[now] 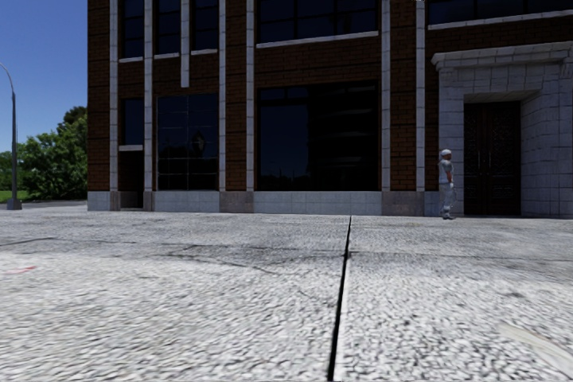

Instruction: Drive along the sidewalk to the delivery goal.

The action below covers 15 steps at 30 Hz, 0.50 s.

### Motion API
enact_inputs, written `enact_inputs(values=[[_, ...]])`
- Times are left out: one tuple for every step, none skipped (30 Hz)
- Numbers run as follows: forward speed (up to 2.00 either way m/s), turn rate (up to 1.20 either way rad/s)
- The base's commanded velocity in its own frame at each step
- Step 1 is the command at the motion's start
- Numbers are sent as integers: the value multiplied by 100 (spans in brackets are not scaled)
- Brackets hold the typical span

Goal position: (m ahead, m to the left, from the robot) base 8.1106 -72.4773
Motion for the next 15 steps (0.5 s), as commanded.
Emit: enact_inputs(values=[[146,-64],[146,-64],[146,-64],[146,-64],[146,-64],[146,-64],[146,-64],[146,-64],[146,-64],[146,-64],[146,-64],[146,-64],[146,-64],[146,-64],[146,-64]])
